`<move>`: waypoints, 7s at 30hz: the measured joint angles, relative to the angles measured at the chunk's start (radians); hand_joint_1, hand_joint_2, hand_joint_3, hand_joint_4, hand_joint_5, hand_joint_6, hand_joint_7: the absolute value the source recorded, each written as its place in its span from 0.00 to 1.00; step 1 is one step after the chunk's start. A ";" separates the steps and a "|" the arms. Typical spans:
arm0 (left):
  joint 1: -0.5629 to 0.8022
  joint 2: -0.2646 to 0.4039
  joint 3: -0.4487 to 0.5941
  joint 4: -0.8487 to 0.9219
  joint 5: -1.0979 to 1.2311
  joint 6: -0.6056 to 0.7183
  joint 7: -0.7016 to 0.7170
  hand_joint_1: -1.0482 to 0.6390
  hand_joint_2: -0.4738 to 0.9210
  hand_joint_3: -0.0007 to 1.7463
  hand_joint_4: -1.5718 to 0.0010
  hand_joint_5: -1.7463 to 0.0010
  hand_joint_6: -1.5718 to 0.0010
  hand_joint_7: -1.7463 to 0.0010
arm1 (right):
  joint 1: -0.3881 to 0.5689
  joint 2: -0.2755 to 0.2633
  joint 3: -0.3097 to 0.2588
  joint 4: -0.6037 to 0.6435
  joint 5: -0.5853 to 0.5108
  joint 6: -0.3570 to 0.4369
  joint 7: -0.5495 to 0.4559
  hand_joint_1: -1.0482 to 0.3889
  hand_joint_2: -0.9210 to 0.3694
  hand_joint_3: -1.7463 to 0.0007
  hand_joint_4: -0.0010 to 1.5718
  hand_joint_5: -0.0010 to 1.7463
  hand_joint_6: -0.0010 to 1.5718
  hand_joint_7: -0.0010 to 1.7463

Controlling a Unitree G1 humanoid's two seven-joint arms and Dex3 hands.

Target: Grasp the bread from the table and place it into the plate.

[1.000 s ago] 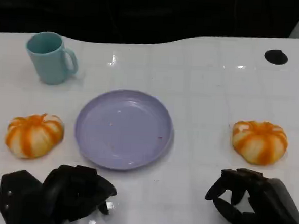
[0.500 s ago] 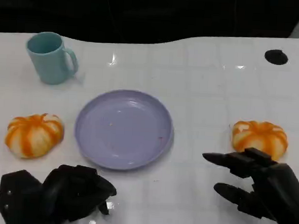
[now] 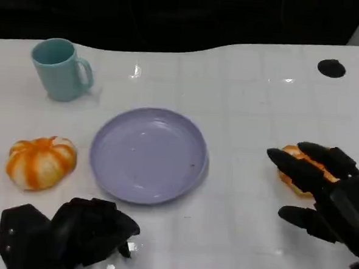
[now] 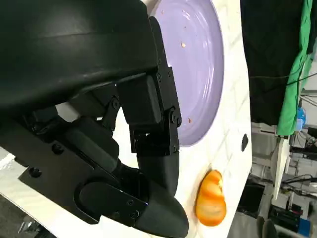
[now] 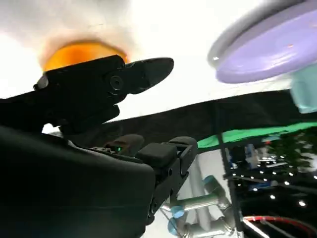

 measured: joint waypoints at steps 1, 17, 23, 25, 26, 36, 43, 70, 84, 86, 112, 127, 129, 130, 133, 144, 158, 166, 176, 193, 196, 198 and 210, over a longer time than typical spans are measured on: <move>0.000 0.000 0.000 0.000 0.000 0.000 0.000 0.00 0.79 0.15 0.42 0.13 0.03 0.77 | -0.001 -0.003 0.000 -0.007 -0.009 0.021 0.009 0.43 0.02 1.00 0.00 0.22 0.19 0.00; 0.007 0.000 -0.005 -0.013 0.004 0.002 0.003 0.00 0.80 0.15 0.43 0.14 0.04 0.77 | -0.110 -0.021 0.044 0.078 -0.076 0.237 0.085 0.37 0.06 1.00 0.00 0.20 0.18 0.00; 0.009 0.000 -0.007 -0.015 0.004 0.001 0.003 0.00 0.79 0.15 0.43 0.14 0.04 0.77 | -0.166 -0.021 0.072 0.152 -0.067 0.238 0.085 0.37 0.05 0.99 0.00 0.19 0.17 0.00; 0.012 -0.001 -0.007 -0.018 0.003 0.001 0.003 0.00 0.80 0.15 0.43 0.14 0.04 0.77 | -0.186 -0.021 0.082 0.183 -0.065 0.240 0.087 0.36 0.03 0.99 0.00 0.15 0.16 0.00; 0.012 -0.001 -0.007 -0.019 0.003 0.001 0.003 0.00 0.80 0.15 0.42 0.14 0.04 0.77 | -0.195 -0.021 0.088 0.197 -0.064 0.245 0.094 0.36 0.03 0.99 0.00 0.14 0.15 0.00; 0.017 -0.002 -0.007 -0.026 0.004 0.002 0.005 0.00 0.80 0.15 0.42 0.14 0.04 0.76 | -0.261 -0.007 0.142 0.338 -0.051 0.258 0.108 0.40 0.05 0.99 0.00 0.15 0.15 0.00; 0.019 -0.002 -0.007 -0.029 0.003 0.004 0.005 0.00 0.80 0.15 0.43 0.13 0.04 0.76 | -0.292 0.008 0.160 0.370 -0.033 0.284 0.115 0.47 0.06 1.00 0.03 0.18 0.18 0.01; 0.038 -0.007 -0.013 -0.052 0.011 0.003 0.013 0.00 0.80 0.15 0.43 0.13 0.04 0.75 | -0.359 0.043 0.190 0.580 0.027 0.046 -0.306 0.66 0.51 0.23 0.63 1.00 0.52 0.97; 0.037 -0.008 -0.017 -0.052 0.011 0.003 0.013 0.00 0.79 0.15 0.43 0.13 0.04 0.75 | -0.357 0.057 0.184 0.439 0.071 -0.010 -0.305 0.78 0.62 0.14 0.67 1.00 0.57 0.92; 0.036 -0.008 -0.018 -0.052 0.011 0.003 0.013 0.00 0.79 0.15 0.43 0.13 0.04 0.75 | -0.355 0.065 0.182 0.407 0.089 -0.017 -0.279 0.77 0.63 0.13 0.67 1.00 0.57 0.91; 0.029 -0.013 -0.022 -0.045 0.009 0.006 0.013 0.00 0.79 0.14 0.42 0.13 0.04 0.75 | -0.464 0.329 0.243 0.426 0.144 -0.079 -0.032 0.76 0.62 0.10 0.67 1.00 0.60 0.88; 0.026 -0.018 -0.022 -0.039 0.012 -0.002 0.013 0.00 0.80 0.14 0.42 0.13 0.04 0.75 | -0.665 0.491 0.311 0.788 0.106 -0.091 -0.153 0.66 0.45 0.24 0.59 1.00 0.51 0.89; 0.026 -0.018 -0.023 -0.039 0.012 -0.002 0.013 0.00 0.80 0.14 0.42 0.13 0.04 0.75 | -0.682 0.501 0.311 0.830 0.108 -0.102 -0.169 0.66 0.41 0.30 0.54 0.94 0.50 0.74; 0.026 -0.019 -0.023 -0.039 0.012 -0.002 0.013 0.00 0.80 0.14 0.42 0.13 0.04 0.75 | -0.687 0.504 0.311 0.846 0.109 -0.112 -0.176 0.65 0.37 0.40 0.47 0.82 0.47 0.57; 0.026 -0.019 -0.023 -0.040 0.011 -0.002 0.013 0.00 0.80 0.14 0.42 0.13 0.05 0.76 | -0.701 0.505 0.311 0.874 0.123 -0.122 -0.155 0.57 0.26 0.61 0.21 0.43 0.31 0.21; 0.027 -0.021 -0.026 -0.042 0.012 -0.001 0.013 0.00 0.80 0.13 0.43 0.14 0.04 0.76 | -0.719 0.485 0.350 0.847 0.129 -0.065 0.078 0.25 0.00 0.88 0.00 0.08 0.11 0.00; 0.028 -0.020 -0.029 -0.049 0.012 0.008 0.022 0.00 0.80 0.13 0.43 0.14 0.03 0.76 | -0.623 0.403 0.343 0.652 0.153 -0.067 0.160 0.27 0.00 0.87 0.17 0.20 0.12 0.01; 0.028 -0.020 -0.029 -0.049 0.013 0.007 0.022 0.00 0.80 0.13 0.43 0.13 0.03 0.77 | -0.620 0.384 0.343 0.640 0.149 -0.072 0.143 0.32 0.00 0.91 0.62 0.28 0.13 0.00; 0.029 -0.020 -0.031 -0.056 0.013 0.017 0.022 0.00 0.80 0.13 0.43 0.13 0.03 0.77 | -0.604 0.385 0.341 0.635 0.174 -0.075 0.142 0.37 0.00 0.94 0.55 0.47 0.16 0.03; 0.032 -0.022 -0.031 -0.058 0.011 0.017 0.022 0.00 0.80 0.13 0.42 0.13 0.03 0.78 | -0.452 0.264 0.277 0.379 0.200 -0.106 0.145 0.43 0.00 0.90 0.43 0.48 0.40 0.09; 0.031 -0.022 -0.031 -0.058 0.012 0.017 0.022 0.00 0.79 0.14 0.42 0.13 0.03 0.78 | -0.380 0.223 0.246 0.290 0.231 -0.114 0.179 0.43 0.00 0.91 0.40 0.47 0.41 0.09; 0.031 -0.022 -0.030 -0.057 0.011 0.018 0.022 0.00 0.79 0.14 0.42 0.14 0.02 0.78 | -0.334 0.206 0.228 0.240 0.252 -0.123 0.192 0.46 0.00 0.95 0.39 0.46 0.44 0.09; 0.031 -0.022 -0.038 -0.058 0.014 0.017 0.022 0.00 0.79 0.14 0.43 0.13 0.02 0.78 | -0.144 0.143 0.114 0.121 0.340 -0.272 0.216 0.58 0.34 0.51 0.41 0.81 0.47 0.52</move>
